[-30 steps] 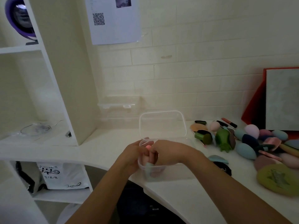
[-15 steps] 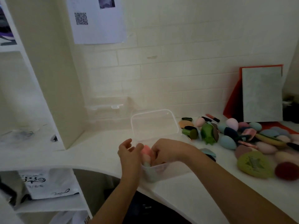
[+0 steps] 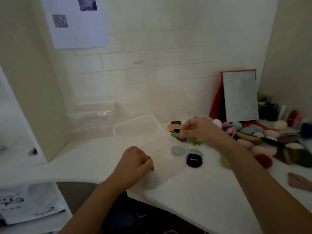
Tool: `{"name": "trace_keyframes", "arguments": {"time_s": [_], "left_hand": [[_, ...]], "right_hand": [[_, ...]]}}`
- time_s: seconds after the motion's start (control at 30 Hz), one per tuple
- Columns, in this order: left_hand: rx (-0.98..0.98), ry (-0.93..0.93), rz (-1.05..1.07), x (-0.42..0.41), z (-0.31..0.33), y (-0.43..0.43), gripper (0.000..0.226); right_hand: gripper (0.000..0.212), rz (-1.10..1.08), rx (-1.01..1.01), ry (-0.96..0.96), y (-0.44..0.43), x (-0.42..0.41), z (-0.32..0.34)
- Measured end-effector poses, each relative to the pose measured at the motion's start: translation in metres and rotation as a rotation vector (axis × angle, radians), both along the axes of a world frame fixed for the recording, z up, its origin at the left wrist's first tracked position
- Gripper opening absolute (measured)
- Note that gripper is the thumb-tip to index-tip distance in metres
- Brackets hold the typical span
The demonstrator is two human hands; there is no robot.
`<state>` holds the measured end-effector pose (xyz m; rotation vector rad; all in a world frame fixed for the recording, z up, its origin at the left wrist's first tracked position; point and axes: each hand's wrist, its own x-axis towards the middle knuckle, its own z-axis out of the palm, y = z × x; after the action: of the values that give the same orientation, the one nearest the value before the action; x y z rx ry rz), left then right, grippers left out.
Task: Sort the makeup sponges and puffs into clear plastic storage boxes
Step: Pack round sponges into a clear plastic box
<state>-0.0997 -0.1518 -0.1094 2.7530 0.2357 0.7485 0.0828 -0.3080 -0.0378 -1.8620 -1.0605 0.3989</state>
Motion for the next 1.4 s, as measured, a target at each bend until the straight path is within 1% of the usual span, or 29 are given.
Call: {"name": "trace_keyframes", "arguments": {"time_s": [0.03, 0.07, 0.17, 0.2, 0.23, 0.3, 0.33, 0.4, 0.53, 0.63, 0.77, 0.87, 0.93, 1.0, 1.07, 1.1, 1.17, 1.23, 1.3, 1.33, 1.4], "left_hand": [[0.008, 0.038, 0.003, 0.002, 0.002, -0.001, 0.056], [0.014, 0.075, 0.005, 0.004, 0.004, -0.002, 0.057], [0.019, 0.207, 0.028, 0.011, 0.011, -0.007, 0.06], [0.021, 0.261, 0.041, 0.013, 0.013, -0.007, 0.057], [0.023, 0.315, 0.055, 0.015, 0.014, -0.007, 0.049], [0.012, 0.408, 0.084, 0.017, 0.019, -0.008, 0.034], [0.006, 0.448, 0.096, 0.017, 0.022, -0.009, 0.031], [0.019, 0.522, 0.115, 0.017, 0.027, -0.013, 0.032], [0.03, 0.617, 0.141, 0.018, 0.033, -0.017, 0.033], [0.03, 0.618, 0.15, 0.019, 0.031, -0.016, 0.026], [-0.006, 0.584, 0.147, 0.018, 0.03, -0.015, 0.027], [-0.065, 0.538, 0.13, 0.015, 0.028, -0.012, 0.017], [-0.089, 0.513, 0.108, 0.012, 0.027, -0.011, 0.014], [-0.077, 0.501, 0.089, 0.01, 0.028, -0.01, 0.016], [-0.061, 0.487, 0.078, 0.009, 0.027, -0.009, 0.017], [-0.059, 0.484, 0.077, 0.009, 0.027, -0.009, 0.017], [-0.066, 0.481, 0.076, 0.01, 0.026, -0.008, 0.015], [-0.088, 0.481, 0.085, 0.013, 0.026, -0.008, 0.022], [-0.136, 0.474, 0.093, 0.014, 0.028, -0.01, 0.026], [-0.157, 0.471, 0.095, 0.014, 0.028, -0.01, 0.026], [-0.201, 0.464, 0.084, 0.015, 0.026, -0.009, 0.023]], "right_hand": [[0.01, -0.073, 0.008, -0.006, -0.008, 0.006, 0.0], [0.013, -0.122, -0.039, -0.048, -0.016, 0.009, 0.0], [0.031, -0.218, -0.393, -0.241, -0.041, 0.017, -0.008], [0.034, -0.257, -0.511, -0.309, -0.048, 0.019, -0.012], [0.037, -0.314, -0.612, -0.391, -0.053, 0.022, -0.017], [0.049, -0.454, -0.722, -0.497, -0.061, 0.031, -0.026], [0.054, -0.503, -0.761, -0.497, -0.066, 0.034, -0.028], [0.054, -0.539, -0.814, -0.488, -0.076, 0.038, -0.03], [0.038, -0.551, -0.854, -0.577, -0.086, 0.052, -0.04], [0.035, -0.555, -0.853, -0.601, -0.089, 0.053, -0.049], [0.029, -0.585, -0.802, -0.689, -0.094, 0.054, -0.056], [0.029, -0.599, -0.768, -0.707, -0.095, 0.049, -0.054], [0.034, -0.637, -0.761, -0.707, -0.095, 0.045, -0.042], [0.041, -0.628, -0.786, -0.74, -0.091, 0.038, -0.023], [0.035, -0.611, -0.658, -0.702, -0.083, 0.025, -0.001], [0.032, -0.582, -0.544, -0.654, -0.076, 0.017, 0.007], [0.025, -0.444, -0.289, -0.536, -0.057, -0.002, 0.016], [0.021, -0.253, -0.137, -0.45, -0.033, -0.021, 0.017], [0.022, -0.09, -0.109, -0.371, -0.007, -0.037, 0.011], [0.023, -0.047, -0.119, -0.348, 0.006, -0.043, 0.005], [0.024, -0.037, -0.123, -0.306, 0.03, -0.052, -0.008]]}}
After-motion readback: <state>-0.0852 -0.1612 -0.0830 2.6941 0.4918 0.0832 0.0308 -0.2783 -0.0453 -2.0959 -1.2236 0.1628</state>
